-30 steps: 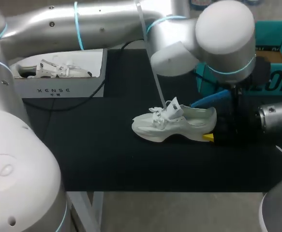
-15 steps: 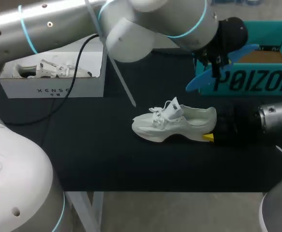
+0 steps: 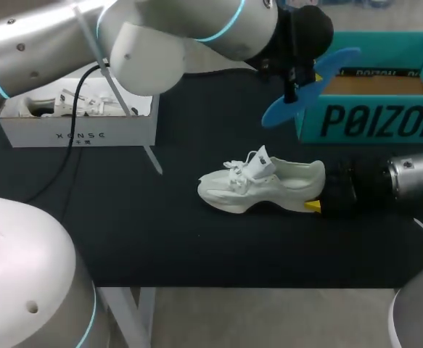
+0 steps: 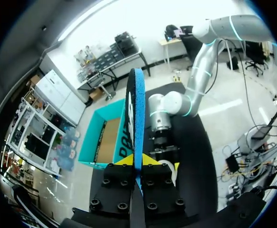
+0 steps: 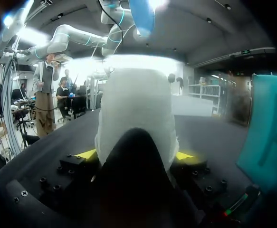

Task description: Take the shoe out of the shoebox, open the shoe tongue, remove and reinsert the insole, then place the shoe into the shoebox

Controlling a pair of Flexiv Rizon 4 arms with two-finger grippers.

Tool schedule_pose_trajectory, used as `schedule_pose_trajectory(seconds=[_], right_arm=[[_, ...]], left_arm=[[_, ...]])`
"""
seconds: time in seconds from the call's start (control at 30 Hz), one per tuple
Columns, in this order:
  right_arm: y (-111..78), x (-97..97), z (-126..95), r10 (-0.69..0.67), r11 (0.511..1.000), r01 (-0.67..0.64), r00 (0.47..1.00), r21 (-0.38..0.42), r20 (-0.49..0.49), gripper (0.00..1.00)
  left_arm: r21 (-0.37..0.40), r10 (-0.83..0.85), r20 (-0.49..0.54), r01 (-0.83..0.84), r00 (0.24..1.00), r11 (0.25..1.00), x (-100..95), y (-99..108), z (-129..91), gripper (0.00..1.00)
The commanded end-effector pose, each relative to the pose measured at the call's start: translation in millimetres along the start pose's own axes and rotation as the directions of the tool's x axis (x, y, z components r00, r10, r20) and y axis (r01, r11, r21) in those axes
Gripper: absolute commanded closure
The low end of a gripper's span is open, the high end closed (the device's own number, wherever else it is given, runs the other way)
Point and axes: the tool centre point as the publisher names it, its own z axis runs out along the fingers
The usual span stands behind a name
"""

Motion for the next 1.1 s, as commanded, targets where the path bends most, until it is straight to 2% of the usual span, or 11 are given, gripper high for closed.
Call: schedule_pose_trajectory(seconds=[0.03,0.2,0.47,0.73,0.93,1.1], right_arm=[[-4.3,-0.2,3.1,0.001,1.0,-0.001,1.0,0.001,0.001,1.0],[-4.3,-0.2,3.1,0.001,1.0,-0.001,1.0,0.001,0.001,1.0],[-4.3,-0.2,3.1,0.001,1.0,-0.001,1.0,0.001,0.001,1.0],[-4.3,-0.2,3.1,0.001,1.0,-0.001,1.0,0.001,0.001,1.0],[-4.3,-0.2,3.1,0.001,1.0,-0.001,1.0,0.001,0.001,1.0],[-4.3,-0.2,3.1,0.001,1.0,-0.001,1.0,0.001,0.001,1.0]], left_arm=[[0.003,0.0,0.001,0.0,1.0,1.0,0.9,1.7,-0.5,1.0],[0.003,0.0,0.001,0.0,1.0,1.0,0.9,1.7,-0.5,1.0],[0.216,-0.022,-0.263,0.081,0.965,0.973,-30.2,7.2,-39.1,1.0],[0.351,-0.011,-0.404,0.166,0.915,0.922,-55.9,16.6,-68.0,1.0],[0.383,-0.032,-0.433,0.216,0.901,0.898,-73.4,17.5,-86.4,1.0],[0.35,-0.06,-0.446,0.236,0.893,0.907,-86.3,15.2,-99.4,1.0]])
